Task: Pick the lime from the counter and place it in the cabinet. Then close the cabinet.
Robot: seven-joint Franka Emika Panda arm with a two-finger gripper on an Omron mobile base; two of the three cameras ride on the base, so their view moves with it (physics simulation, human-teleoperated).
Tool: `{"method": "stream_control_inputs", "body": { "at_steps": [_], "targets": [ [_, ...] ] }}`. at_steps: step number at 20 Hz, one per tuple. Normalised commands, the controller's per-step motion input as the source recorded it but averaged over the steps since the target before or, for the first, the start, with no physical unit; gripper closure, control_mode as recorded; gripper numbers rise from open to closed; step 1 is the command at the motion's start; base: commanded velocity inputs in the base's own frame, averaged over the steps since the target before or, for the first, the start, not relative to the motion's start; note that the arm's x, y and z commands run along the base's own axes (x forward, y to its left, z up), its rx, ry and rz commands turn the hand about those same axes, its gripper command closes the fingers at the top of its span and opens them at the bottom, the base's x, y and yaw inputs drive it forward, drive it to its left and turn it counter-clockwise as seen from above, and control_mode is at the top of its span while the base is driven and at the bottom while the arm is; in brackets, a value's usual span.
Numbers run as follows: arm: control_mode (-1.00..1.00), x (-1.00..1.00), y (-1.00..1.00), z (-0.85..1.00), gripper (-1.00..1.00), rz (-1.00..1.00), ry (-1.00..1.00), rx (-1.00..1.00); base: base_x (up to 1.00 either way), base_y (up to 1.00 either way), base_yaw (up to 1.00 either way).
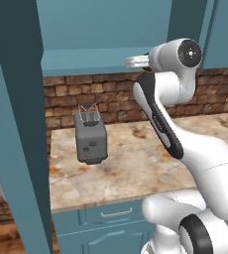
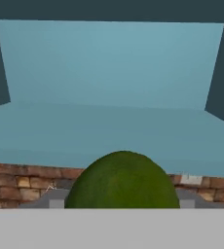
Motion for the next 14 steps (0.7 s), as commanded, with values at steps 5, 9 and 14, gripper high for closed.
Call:
{"method": "stream_control_inputs", "body": {
  "at_steps": [5,9,14],
  "targets": [
    [-1.0,0.78,-0.05,-0.04,1.0,0.0,0.0,0.0,0.0,0.0,0.0],
    [-1.0,0.72,-0.08,-0.02,1.0,0.0,0.0,0.0,0.0,0.0,0.0],
    [-1.0,0.71,-0.09,-0.1,1.0,0.0,0.0,0.0,0.0,0.0,0.0]
  ]
}}
